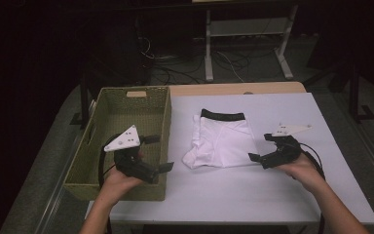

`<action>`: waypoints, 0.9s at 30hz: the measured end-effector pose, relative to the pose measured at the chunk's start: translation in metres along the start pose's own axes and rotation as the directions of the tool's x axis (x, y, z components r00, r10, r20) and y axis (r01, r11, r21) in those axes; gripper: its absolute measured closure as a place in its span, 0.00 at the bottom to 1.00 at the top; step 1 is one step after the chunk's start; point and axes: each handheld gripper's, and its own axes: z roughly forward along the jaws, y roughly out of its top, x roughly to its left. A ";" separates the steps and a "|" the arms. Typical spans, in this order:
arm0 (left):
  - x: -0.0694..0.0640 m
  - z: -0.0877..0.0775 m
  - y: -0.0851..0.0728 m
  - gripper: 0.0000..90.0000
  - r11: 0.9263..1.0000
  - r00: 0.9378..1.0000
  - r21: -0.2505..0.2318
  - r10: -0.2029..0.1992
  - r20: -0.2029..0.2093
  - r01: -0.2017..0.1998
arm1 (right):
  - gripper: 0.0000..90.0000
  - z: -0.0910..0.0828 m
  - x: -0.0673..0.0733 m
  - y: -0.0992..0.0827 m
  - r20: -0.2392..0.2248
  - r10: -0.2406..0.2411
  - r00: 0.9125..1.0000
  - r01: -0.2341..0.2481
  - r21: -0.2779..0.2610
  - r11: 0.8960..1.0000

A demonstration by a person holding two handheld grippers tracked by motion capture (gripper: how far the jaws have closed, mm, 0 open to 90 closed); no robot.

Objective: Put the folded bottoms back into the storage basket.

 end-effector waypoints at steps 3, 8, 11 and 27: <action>0.000 0.000 0.000 0.01 1.000 1.000 0.000 -0.001 0.000 0.001 | 0.02 0.003 -0.001 -0.003 0.001 0.002 1.000 -0.002 0.015 1.000; 0.000 0.000 0.000 0.01 1.000 1.000 0.000 -0.001 0.001 0.001 | 0.05 0.005 -0.004 -0.006 0.006 0.007 1.000 -0.007 0.032 0.999; 0.000 0.000 0.000 0.01 1.000 1.000 0.000 -0.001 0.002 0.001 | 0.09 0.005 -0.004 -0.008 0.007 0.011 1.000 -0.011 0.043 0.999; 0.000 0.000 0.000 0.01 1.000 1.000 0.000 0.000 0.001 0.000 | 0.30 0.007 -0.006 -0.025 -0.011 0.007 1.000 -0.006 0.112 0.994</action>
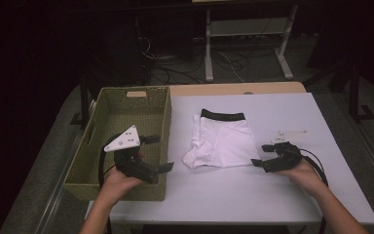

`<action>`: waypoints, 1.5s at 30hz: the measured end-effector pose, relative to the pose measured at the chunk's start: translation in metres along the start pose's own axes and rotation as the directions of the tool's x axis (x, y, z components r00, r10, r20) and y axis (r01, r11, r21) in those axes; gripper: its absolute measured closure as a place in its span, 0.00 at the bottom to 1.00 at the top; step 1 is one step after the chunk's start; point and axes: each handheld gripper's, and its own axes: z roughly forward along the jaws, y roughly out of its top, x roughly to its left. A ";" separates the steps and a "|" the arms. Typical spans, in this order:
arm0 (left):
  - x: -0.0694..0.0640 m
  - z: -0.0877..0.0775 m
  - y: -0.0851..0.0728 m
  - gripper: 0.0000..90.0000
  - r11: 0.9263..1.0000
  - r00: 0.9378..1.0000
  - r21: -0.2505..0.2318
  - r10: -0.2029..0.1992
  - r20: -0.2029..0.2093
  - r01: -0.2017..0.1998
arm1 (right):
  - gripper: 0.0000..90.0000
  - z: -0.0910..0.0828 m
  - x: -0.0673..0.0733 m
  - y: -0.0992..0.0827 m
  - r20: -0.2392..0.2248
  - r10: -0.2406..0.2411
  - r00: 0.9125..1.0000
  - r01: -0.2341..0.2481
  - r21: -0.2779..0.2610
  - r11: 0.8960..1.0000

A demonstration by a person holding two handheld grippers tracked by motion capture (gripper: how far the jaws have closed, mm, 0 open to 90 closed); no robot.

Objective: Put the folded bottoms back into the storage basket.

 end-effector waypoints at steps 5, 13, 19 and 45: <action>0.000 0.000 0.000 0.01 1.000 1.000 0.001 0.000 -0.001 0.000 | 0.36 0.003 -0.001 -0.003 -0.010 -0.002 1.000 0.002 0.022 1.000; 0.000 0.000 0.000 0.01 1.000 1.000 0.000 -0.002 -0.001 0.002 | 0.46 0.008 -0.001 -0.007 -0.003 -0.009 1.000 0.009 0.042 0.999; 0.000 0.000 0.000 0.01 1.000 1.000 0.001 0.000 -0.001 0.000 | 0.50 0.011 -0.001 -0.009 0.004 -0.021 1.000 0.021 0.056 0.998; 0.000 0.000 0.000 0.01 1.000 1.000 0.001 0.000 -0.003 0.000 | 0.95 0.014 0.002 -0.006 0.017 -0.066 0.998 0.065 0.067 0.996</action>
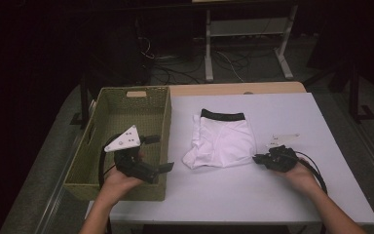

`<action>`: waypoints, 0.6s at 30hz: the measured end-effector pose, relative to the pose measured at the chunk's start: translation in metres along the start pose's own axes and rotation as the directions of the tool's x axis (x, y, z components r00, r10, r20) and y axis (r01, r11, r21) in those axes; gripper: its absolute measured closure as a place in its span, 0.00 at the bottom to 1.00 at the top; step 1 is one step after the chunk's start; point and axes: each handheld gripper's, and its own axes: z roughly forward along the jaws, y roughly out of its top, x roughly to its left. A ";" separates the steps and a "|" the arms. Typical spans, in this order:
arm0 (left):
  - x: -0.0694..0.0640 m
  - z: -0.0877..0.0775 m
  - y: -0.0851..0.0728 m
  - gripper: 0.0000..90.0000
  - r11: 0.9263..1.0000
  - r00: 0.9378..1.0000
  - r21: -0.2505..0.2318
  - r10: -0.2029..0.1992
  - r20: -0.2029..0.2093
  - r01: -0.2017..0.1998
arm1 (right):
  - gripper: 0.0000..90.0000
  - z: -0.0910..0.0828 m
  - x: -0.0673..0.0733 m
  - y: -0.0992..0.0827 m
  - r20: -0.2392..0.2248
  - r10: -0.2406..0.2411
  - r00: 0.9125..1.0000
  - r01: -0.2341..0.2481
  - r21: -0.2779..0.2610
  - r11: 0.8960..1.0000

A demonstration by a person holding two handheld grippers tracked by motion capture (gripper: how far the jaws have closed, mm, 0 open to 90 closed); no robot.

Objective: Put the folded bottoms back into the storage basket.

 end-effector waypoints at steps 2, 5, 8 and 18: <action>0.000 0.000 0.000 0.01 1.000 1.000 0.001 0.002 0.000 -0.002 | 0.95 0.000 -0.002 0.001 -0.008 0.009 1.000 -0.009 -0.002 1.000; 0.000 0.000 0.000 0.01 1.000 1.000 0.001 0.001 -0.001 -0.001 | 0.95 -0.004 -0.003 0.003 -0.007 0.012 1.000 -0.012 -0.018 1.000; 0.000 0.000 0.000 0.01 1.000 1.000 0.000 -0.001 -0.001 0.001 | 0.95 -0.010 -0.004 0.005 0.002 0.022 1.000 -0.021 -0.032 0.999; 0.000 0.000 0.000 0.01 1.000 1.000 0.002 0.001 -0.001 -0.001 | 0.95 -0.021 -0.006 0.004 0.024 0.027 0.999 -0.026 -0.042 0.999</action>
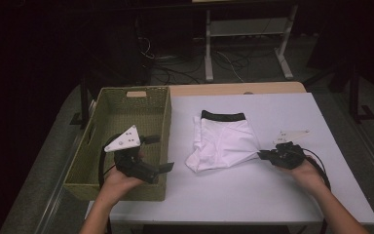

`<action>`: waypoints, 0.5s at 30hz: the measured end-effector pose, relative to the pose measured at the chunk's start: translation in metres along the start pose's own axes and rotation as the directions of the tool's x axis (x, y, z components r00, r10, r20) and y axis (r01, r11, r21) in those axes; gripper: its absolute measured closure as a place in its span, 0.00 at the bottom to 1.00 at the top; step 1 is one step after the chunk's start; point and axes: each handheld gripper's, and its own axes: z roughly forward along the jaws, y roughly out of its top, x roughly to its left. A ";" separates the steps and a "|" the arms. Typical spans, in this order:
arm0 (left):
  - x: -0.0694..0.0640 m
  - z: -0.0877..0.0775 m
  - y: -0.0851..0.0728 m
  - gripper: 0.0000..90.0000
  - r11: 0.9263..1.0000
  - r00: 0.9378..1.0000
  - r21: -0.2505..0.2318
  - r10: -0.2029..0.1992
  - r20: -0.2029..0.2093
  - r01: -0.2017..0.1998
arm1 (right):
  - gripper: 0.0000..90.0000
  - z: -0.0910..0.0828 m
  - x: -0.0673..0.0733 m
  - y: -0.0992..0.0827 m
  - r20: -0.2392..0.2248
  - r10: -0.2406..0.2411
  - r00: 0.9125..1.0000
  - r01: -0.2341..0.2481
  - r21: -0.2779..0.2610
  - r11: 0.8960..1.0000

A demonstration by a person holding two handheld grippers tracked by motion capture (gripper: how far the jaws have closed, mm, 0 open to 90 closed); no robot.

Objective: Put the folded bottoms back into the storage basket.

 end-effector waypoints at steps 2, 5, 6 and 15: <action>0.000 0.000 0.000 0.01 1.000 1.000 0.000 0.000 0.000 0.000 | 0.95 -0.001 0.000 0.000 0.001 0.001 1.000 -0.001 0.001 1.000; 0.000 0.000 0.000 0.01 1.000 1.000 0.001 0.001 -0.001 -0.001 | 0.95 -0.003 0.000 -0.001 0.003 -0.003 1.000 0.003 0.004 1.000; 0.000 0.000 0.000 0.01 1.000 1.000 0.002 0.001 -0.002 -0.001 | 0.95 -0.003 0.000 -0.001 0.007 -0.007 1.000 0.007 0.006 1.000; 0.000 0.000 0.000 0.01 1.000 1.000 -0.001 0.002 -0.001 -0.002 | 0.95 -0.010 0.001 -0.003 0.012 -0.004 1.000 0.004 0.009 1.000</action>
